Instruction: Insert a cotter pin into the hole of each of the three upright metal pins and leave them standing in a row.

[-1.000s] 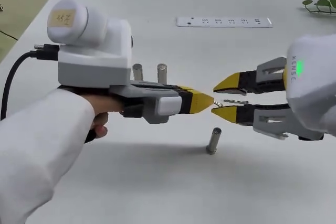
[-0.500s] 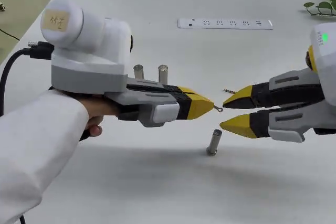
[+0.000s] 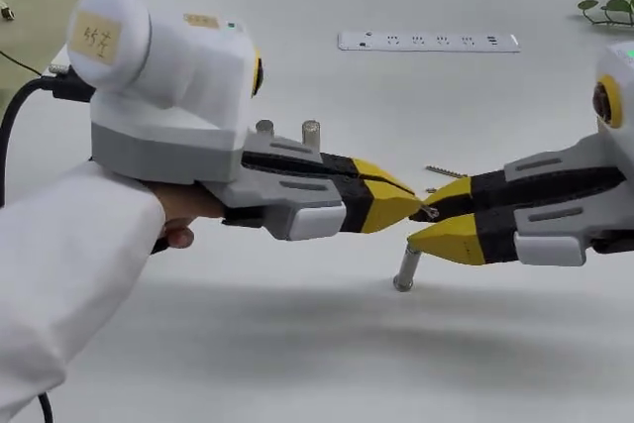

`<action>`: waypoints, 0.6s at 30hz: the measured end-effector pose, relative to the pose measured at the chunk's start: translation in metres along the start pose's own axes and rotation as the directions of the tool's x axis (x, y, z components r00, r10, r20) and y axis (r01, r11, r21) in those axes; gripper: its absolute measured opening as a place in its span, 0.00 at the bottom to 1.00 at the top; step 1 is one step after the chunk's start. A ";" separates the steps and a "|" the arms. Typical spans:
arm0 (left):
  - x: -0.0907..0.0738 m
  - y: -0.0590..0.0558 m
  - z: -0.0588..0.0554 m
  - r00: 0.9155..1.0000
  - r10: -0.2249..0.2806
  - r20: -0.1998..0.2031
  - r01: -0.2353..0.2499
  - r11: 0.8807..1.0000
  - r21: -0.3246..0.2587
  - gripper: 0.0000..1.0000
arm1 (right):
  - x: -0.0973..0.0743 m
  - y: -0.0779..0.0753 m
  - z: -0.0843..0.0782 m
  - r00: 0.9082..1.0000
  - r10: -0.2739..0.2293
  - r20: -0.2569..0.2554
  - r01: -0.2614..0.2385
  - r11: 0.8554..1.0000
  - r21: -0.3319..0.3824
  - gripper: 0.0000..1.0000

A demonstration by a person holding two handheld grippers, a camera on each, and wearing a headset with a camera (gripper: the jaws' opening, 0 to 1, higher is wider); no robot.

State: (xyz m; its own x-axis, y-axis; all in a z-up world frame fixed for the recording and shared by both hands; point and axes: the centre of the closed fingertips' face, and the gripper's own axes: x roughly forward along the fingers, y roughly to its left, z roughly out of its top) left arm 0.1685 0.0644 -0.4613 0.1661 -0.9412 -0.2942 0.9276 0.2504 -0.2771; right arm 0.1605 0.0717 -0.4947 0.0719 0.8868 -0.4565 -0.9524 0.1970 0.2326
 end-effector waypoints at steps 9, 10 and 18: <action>0.002 -0.008 -0.002 0.999 -0.032 -0.006 0.032 0.999 0.025 0.00 | 0.000 0.003 0.001 1.000 0.015 0.011 -0.015 1.000 0.014 0.05; 0.002 -0.008 -0.003 0.999 -0.034 -0.010 0.034 0.999 0.029 0.00 | 0.000 0.004 0.001 1.000 0.016 0.013 -0.016 1.000 0.013 0.03; 0.001 -0.008 -0.005 0.999 -0.042 -0.020 0.043 0.997 0.059 0.00 | 0.000 0.007 0.000 1.000 0.027 0.009 -0.028 1.000 0.009 0.00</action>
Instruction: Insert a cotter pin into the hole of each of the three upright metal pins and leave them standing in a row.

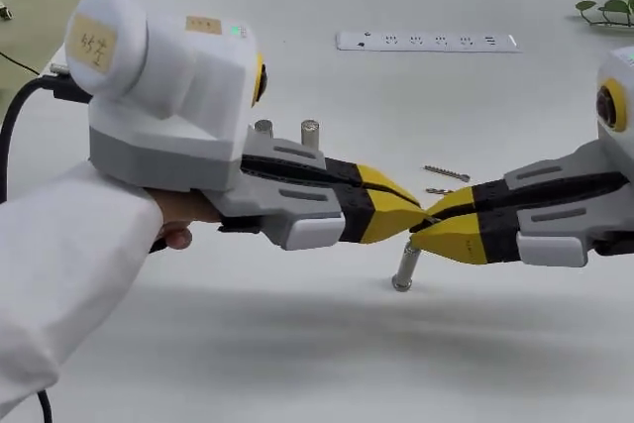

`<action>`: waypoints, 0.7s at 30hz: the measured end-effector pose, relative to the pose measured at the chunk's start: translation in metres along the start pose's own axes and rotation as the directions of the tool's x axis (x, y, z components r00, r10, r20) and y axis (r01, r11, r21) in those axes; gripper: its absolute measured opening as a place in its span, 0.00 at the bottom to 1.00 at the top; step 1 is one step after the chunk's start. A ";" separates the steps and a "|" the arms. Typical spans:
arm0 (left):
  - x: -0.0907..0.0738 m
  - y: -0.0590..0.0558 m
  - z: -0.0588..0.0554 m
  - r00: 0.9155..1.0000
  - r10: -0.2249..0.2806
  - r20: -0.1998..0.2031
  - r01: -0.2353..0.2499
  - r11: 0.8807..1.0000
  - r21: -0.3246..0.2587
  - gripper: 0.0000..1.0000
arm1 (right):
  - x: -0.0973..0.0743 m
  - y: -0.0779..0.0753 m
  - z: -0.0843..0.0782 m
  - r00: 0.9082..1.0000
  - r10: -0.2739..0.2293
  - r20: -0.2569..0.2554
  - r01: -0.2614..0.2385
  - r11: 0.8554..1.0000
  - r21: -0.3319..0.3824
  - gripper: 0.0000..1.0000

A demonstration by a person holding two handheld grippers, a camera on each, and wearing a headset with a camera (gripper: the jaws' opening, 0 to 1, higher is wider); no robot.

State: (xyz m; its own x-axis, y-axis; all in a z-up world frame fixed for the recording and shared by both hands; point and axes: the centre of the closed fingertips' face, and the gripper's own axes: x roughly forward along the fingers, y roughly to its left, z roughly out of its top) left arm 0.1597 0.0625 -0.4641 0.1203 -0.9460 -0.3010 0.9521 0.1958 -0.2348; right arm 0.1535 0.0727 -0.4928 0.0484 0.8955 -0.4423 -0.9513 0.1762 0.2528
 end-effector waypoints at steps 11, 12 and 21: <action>0.000 0.001 -0.015 0.997 -0.023 -0.073 0.025 0.999 0.029 0.00 | 0.000 0.010 -0.003 0.999 0.022 -0.048 -0.024 0.998 -0.053 0.00; 0.000 0.000 -0.016 0.996 -0.028 -0.080 0.030 0.999 0.030 0.00 | 0.000 0.011 -0.004 0.998 0.023 -0.054 -0.026 0.998 -0.057 0.00; 0.003 -0.007 -0.020 0.993 -0.045 -0.110 0.052 0.997 0.056 0.00 | 0.000 0.019 -0.009 0.994 0.031 -0.103 -0.036 0.998 -0.051 0.00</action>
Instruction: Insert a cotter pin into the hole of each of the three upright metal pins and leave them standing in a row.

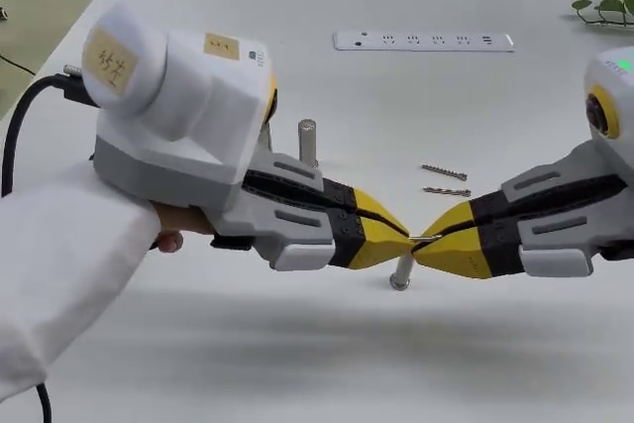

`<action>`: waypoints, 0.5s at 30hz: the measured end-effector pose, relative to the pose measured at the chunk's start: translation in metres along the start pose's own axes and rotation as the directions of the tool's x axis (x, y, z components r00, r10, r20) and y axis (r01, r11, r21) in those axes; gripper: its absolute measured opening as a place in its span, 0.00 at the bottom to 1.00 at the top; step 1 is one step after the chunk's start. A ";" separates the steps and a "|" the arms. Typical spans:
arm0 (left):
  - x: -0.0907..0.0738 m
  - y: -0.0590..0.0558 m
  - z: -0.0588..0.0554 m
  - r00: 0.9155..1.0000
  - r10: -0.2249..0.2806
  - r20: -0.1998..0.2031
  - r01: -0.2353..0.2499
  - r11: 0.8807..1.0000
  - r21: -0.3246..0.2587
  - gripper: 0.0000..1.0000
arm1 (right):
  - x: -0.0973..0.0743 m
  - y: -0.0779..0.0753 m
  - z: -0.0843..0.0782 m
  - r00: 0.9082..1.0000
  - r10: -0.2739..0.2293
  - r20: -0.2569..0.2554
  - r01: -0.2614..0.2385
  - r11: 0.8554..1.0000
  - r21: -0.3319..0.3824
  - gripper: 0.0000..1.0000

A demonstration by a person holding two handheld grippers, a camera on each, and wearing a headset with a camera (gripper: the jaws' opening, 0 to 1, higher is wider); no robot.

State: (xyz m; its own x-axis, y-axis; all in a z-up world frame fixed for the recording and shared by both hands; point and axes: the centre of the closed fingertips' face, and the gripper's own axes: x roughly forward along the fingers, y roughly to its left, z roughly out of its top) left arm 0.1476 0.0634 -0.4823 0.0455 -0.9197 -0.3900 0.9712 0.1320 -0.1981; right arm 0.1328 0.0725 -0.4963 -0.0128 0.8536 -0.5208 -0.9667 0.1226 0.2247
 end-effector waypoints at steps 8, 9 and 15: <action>0.000 0.003 -0.001 1.000 0.020 -0.006 -0.020 0.999 0.034 0.00 | -0.001 0.000 0.001 1.000 -0.012 0.001 0.012 1.000 -0.002 0.00; 0.000 0.006 -0.003 0.999 0.034 -0.019 -0.033 0.998 0.055 0.00 | -0.002 -0.001 0.001 1.000 -0.017 0.001 0.017 1.000 -0.005 0.00; 0.002 0.019 -0.012 0.995 0.098 -0.034 -0.096 0.993 0.066 0.12 | -0.007 -0.007 -0.004 0.999 -0.043 -0.006 0.043 0.999 -0.003 0.00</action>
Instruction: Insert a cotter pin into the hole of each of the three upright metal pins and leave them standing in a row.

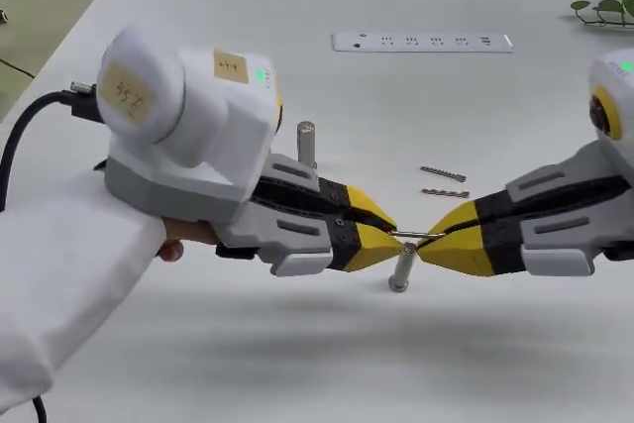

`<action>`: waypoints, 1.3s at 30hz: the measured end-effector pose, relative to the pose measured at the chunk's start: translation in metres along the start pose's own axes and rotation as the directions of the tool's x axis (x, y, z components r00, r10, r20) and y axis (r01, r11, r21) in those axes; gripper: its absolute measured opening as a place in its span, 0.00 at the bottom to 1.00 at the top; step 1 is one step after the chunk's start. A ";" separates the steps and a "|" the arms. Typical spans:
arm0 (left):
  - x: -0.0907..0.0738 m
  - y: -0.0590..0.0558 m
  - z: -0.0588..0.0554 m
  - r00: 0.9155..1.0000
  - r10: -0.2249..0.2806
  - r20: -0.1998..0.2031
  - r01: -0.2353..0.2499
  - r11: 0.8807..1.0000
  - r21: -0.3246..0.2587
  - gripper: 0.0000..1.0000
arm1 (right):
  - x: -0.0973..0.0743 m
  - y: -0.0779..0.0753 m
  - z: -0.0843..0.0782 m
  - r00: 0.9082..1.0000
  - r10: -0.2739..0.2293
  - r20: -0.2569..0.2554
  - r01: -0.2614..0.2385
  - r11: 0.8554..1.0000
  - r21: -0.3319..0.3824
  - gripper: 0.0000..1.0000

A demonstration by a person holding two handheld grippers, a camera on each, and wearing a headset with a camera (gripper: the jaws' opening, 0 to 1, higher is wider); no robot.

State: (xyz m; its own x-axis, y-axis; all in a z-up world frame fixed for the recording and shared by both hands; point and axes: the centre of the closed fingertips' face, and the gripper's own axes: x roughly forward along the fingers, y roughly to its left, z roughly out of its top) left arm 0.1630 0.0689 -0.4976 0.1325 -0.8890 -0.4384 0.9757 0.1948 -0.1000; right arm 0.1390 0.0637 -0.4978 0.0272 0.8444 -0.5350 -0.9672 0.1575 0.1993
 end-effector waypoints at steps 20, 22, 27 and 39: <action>0.029 0.020 -0.030 0.994 0.048 -0.095 -0.050 0.999 -0.014 0.21 | -0.015 -0.026 -0.046 0.986 -0.121 -0.117 0.121 0.993 -0.006 0.00; 0.033 0.022 -0.033 0.994 0.045 -0.104 -0.047 0.999 -0.017 0.21 | -0.015 -0.029 -0.049 0.984 -0.130 -0.120 0.131 0.991 -0.001 0.00; 0.040 0.021 -0.035 0.993 0.032 -0.115 -0.033 0.999 -0.009 0.21 | -0.015 -0.034 -0.056 0.981 -0.143 -0.128 0.146 0.989 0.009 0.00; 0.051 0.022 -0.039 0.989 0.034 -0.146 -0.030 0.999 0.024 0.14 | -0.009 -0.041 -0.061 0.981 -0.145 -0.127 0.148 0.989 0.019 0.00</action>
State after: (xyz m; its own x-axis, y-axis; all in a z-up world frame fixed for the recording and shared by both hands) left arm 0.1844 0.0442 -0.5566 0.1383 -0.8118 -0.5673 0.9751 0.2119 -0.0655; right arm 0.1629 0.0183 -0.5517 0.1344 0.7406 -0.6583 -0.9476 0.2904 0.1333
